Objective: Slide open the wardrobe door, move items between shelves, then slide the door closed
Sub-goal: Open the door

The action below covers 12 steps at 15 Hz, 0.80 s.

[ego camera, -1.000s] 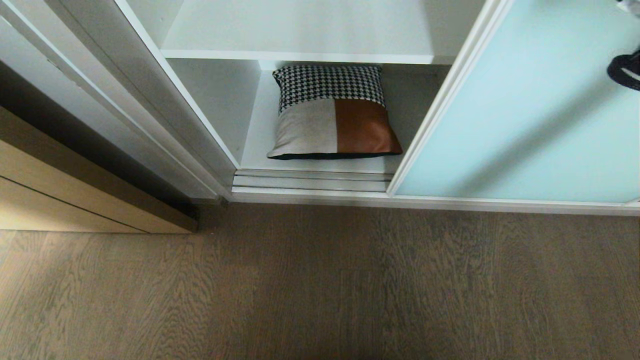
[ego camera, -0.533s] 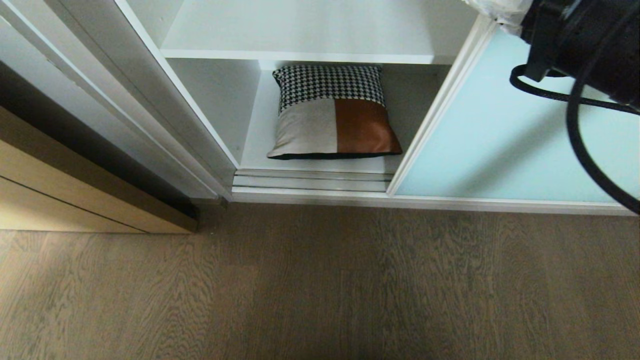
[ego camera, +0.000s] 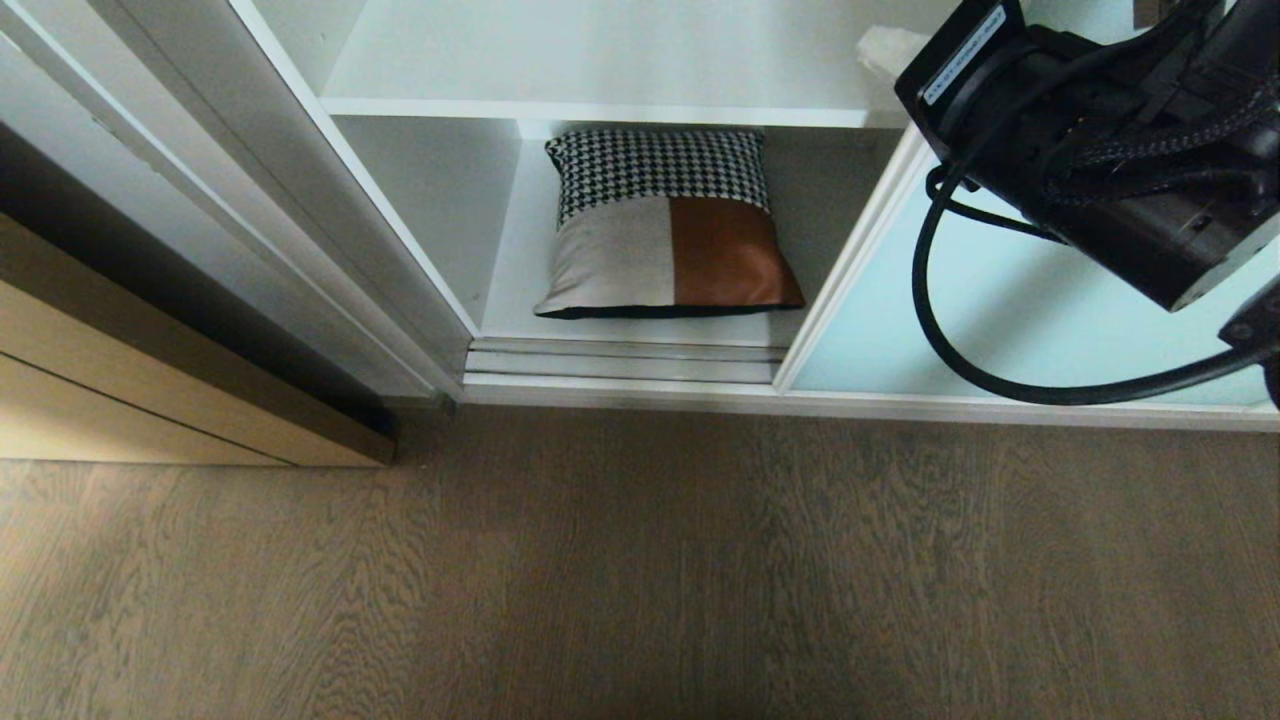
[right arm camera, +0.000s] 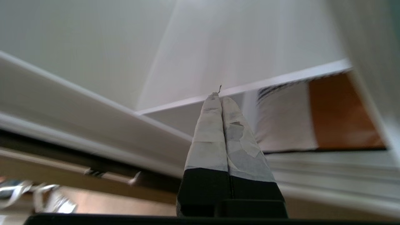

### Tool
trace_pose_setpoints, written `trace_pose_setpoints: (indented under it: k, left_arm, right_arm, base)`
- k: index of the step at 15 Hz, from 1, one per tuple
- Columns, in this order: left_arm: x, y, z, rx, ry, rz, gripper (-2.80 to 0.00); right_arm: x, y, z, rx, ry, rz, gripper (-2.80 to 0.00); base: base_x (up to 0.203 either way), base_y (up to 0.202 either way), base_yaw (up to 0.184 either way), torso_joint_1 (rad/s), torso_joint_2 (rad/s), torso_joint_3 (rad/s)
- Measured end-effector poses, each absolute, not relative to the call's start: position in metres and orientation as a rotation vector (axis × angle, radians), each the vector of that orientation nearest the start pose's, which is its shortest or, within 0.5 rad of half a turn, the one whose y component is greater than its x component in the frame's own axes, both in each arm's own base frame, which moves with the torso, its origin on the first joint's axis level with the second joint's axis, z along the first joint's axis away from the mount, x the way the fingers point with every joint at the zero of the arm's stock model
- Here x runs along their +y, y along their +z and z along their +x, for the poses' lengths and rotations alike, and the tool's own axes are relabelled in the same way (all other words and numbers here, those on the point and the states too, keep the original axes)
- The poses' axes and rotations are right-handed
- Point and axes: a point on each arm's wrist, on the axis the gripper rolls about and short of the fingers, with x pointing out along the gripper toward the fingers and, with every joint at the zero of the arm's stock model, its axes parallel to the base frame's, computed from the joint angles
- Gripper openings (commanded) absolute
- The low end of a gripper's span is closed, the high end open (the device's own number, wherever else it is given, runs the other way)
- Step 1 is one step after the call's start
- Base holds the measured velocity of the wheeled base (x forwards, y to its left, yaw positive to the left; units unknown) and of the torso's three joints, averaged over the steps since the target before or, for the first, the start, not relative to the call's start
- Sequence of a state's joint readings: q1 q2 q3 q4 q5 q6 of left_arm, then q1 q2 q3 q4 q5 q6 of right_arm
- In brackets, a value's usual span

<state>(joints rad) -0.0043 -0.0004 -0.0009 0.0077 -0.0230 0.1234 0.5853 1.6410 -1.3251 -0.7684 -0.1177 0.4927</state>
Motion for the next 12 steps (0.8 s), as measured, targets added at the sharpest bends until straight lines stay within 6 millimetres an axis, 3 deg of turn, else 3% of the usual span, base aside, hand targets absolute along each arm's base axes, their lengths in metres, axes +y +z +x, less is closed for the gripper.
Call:
trace_pose_setpoints:
  k: [12]
  left_arm:
    - [0.0, 0.075, -0.023, 0.006, -0.027, 0.124, -2.8]
  right_arm:
    - [0.131, 0.371, 0.295, -0.409, 0.419, 0.616, -2.8]
  base:
    - [0.0, 0.0, 0.0, 0.0, 0.0, 0.0]
